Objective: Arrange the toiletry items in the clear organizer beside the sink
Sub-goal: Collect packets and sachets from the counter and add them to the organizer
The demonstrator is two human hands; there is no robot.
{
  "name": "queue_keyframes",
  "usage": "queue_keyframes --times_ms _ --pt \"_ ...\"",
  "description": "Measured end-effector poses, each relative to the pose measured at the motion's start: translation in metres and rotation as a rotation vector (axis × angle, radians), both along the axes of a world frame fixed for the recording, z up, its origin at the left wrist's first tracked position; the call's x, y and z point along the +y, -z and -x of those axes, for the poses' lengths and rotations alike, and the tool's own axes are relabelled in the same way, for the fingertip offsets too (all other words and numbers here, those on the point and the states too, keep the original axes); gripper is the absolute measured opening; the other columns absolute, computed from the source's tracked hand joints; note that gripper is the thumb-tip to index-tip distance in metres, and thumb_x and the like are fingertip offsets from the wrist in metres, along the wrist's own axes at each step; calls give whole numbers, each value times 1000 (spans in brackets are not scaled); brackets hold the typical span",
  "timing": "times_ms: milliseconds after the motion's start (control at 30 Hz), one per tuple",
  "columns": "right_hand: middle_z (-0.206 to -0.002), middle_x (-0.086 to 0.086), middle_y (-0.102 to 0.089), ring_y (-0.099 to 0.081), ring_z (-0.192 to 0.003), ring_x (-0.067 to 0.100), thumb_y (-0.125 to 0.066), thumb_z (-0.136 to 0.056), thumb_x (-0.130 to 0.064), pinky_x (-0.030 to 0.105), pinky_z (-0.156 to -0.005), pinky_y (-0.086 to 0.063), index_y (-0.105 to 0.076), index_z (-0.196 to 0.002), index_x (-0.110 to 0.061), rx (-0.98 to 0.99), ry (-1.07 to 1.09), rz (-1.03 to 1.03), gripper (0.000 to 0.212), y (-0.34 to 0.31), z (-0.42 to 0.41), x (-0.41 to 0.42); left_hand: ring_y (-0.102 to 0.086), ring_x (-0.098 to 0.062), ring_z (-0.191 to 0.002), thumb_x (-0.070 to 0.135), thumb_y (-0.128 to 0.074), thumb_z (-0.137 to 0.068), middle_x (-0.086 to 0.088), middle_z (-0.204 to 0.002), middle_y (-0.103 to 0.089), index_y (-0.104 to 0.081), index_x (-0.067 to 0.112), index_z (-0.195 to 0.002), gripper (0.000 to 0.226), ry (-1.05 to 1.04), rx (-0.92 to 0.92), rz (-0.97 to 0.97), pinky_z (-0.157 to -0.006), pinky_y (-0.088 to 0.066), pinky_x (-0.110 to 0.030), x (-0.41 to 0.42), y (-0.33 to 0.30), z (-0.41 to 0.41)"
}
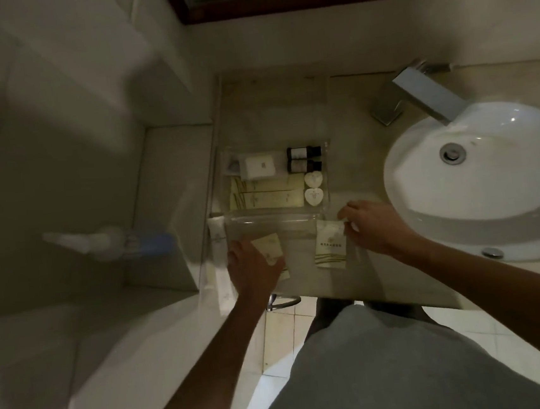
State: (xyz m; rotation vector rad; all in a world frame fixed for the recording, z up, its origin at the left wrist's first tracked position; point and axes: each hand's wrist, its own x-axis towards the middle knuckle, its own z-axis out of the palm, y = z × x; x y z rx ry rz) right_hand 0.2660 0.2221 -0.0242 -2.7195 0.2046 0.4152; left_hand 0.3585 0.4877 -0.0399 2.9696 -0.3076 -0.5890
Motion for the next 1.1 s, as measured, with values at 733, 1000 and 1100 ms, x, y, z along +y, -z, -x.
queue_keyframes --times_ms 733,1000,1100 --pt "-115 -7 -62 -55 -100 14 -54 -89 -37 28 -80 -51 -61 -114 -26 9 -172 95 28 -4 -12 2 -56 -28 -100 1 -51 -78 -15 -114 -57 -55 6 -120 43 465 -144 343 -87 -49 -38 -35 -33 -113" --pt "-117 -4 -62 -55 -105 16 -57 -91 -31 28 -79 -52 -62 -115 -25 -3 -126 23 25 3 -4 -1 -56 -32 -114 9 -58 -82 -13 -125 -59 -54 11 -127 46 724 -25 35 -101 -39 -43 -44 -10 -161" --pt "-114 -2 -63 -56 -103 18 -57 -91 -28 30 -78 -53 -63 -113 -22 -20 -107 13 23 3 0 -4 -53 -29 -111 8 -65 -75 -11 -122 -56 -55 13 -121 47 629 -219 146 -95 -45 -42 -40 -15 -150"
